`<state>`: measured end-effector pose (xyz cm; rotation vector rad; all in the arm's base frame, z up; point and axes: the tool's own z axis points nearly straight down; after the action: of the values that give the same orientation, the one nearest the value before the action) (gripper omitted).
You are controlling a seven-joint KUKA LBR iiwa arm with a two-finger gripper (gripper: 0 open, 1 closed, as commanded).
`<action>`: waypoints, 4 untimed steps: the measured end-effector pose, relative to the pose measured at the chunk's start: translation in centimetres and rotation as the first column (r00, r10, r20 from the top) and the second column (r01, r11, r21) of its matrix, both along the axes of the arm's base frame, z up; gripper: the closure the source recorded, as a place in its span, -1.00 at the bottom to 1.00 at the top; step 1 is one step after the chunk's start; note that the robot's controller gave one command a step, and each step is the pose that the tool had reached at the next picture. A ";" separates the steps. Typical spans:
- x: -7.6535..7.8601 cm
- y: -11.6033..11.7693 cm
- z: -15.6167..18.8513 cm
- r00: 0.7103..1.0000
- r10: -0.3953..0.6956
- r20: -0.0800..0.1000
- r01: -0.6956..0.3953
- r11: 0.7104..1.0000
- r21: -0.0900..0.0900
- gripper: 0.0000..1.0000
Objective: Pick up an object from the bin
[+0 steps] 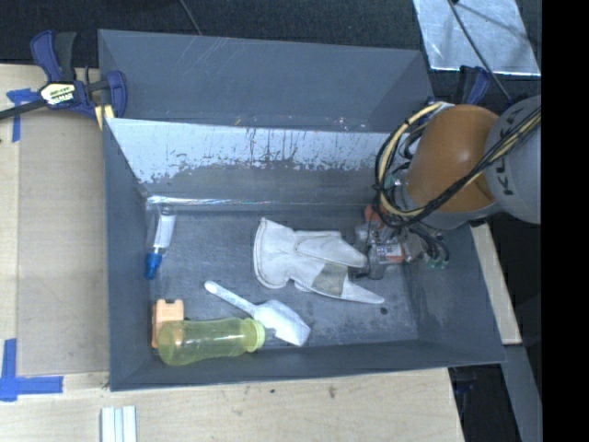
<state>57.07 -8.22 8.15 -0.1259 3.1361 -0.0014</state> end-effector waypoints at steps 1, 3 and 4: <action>0.0 0.0 0.0 1.000 0.000 0.000 0.000 1.000 0.000 1.00; 1.1 -0.7 16.9 1.000 -0.006 0.001 0.006 1.000 0.000 -1.00; 1.1 -0.7 16.9 1.000 -0.006 0.001 0.006 1.000 0.000 -1.00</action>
Offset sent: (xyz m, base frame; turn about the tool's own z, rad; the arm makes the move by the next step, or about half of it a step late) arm 0.0102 -0.0066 0.1687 0.0063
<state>58.19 -8.92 25.08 -0.1167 3.1351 -0.0015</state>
